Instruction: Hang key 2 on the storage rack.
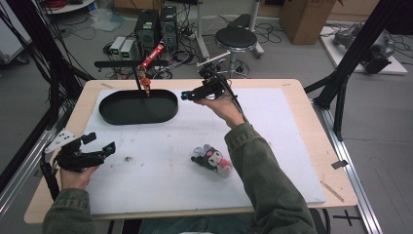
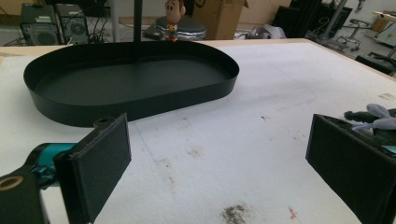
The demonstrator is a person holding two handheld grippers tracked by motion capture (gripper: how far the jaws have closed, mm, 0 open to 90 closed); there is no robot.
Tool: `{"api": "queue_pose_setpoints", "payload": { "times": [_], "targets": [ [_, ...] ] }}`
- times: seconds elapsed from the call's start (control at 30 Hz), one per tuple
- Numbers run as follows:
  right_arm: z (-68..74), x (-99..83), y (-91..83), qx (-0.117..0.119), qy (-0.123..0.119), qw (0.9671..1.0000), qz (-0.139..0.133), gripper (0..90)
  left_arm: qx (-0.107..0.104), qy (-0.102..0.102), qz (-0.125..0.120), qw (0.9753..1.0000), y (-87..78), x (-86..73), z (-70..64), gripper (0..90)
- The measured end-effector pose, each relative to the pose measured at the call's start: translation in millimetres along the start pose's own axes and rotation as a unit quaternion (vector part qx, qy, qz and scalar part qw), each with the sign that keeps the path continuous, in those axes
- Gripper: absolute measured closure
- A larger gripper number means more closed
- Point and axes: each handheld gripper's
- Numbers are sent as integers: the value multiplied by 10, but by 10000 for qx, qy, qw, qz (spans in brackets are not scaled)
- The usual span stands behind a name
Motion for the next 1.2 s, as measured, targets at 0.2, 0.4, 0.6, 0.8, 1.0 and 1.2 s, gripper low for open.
{"api": "queue_pose_setpoints", "payload": {
  "times": [0.2,0.4,0.6,0.8,1.0,1.2],
  "targets": [
    [107,-167,-101,67,-99,9999,77,20,-1,21,7,10000,1,0,1,70],
    [176,-271,-163,28,-206,9997,103,20,5,24,15,10000,1,-1,-4,70],
    [205,-414,-185,-62,-244,9995,205,20,6,36,24,10000,0,0,-6,70],
    [202,-566,-200,-81,-232,9993,295,20,17,43,32,10000,2,-1,-6,70],
    [206,-649,-210,-120,-242,9988,403,20,15,40,45,10000,1,-2,-10,70],
    [242,-765,-195,-79,-251,9984,495,20,25,46,55,10000,2,-2,-7,70]
  ]
}}
Point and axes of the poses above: each handheld gripper's, and its own axes: y roughly forward along the jaws, x roughly out of its top, z roughly to its left, and after that the axes turned 9 degrees about x, right-handed
